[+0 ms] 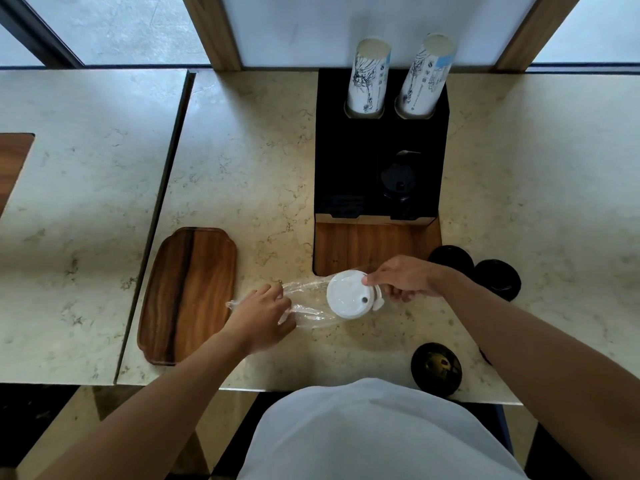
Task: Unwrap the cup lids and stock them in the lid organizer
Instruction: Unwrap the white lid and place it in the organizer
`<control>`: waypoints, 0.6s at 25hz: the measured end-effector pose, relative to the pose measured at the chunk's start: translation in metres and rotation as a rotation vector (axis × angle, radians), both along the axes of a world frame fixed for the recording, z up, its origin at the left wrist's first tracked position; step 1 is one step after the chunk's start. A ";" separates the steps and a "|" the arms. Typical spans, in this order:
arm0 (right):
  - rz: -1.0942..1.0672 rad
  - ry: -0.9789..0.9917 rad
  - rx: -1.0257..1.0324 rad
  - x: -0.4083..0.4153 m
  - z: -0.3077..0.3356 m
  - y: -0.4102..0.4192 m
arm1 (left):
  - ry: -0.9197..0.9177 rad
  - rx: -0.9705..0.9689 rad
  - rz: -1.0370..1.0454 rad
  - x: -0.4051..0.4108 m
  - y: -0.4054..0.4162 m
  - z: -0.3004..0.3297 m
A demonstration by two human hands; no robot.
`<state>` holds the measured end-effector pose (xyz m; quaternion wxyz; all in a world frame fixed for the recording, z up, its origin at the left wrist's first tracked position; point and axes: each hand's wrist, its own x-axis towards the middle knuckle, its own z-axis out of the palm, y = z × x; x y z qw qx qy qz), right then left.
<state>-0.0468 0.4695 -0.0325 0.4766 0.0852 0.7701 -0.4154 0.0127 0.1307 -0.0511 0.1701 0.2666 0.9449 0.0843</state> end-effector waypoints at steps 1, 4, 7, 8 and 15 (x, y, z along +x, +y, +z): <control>0.008 -0.005 0.008 0.001 0.000 -0.003 | 0.052 0.029 0.006 -0.001 0.003 0.000; 0.059 0.013 0.048 0.004 0.000 -0.012 | 0.163 0.089 -0.064 -0.004 0.017 0.002; 0.067 0.045 0.043 0.007 0.000 -0.016 | 0.087 0.109 -0.171 -0.005 0.028 0.000; 0.047 0.062 0.039 0.008 0.000 -0.016 | 0.048 0.094 -0.160 -0.004 0.030 -0.001; -0.112 0.113 -0.042 0.010 0.001 -0.008 | -0.033 -0.024 -0.100 -0.002 0.024 -0.008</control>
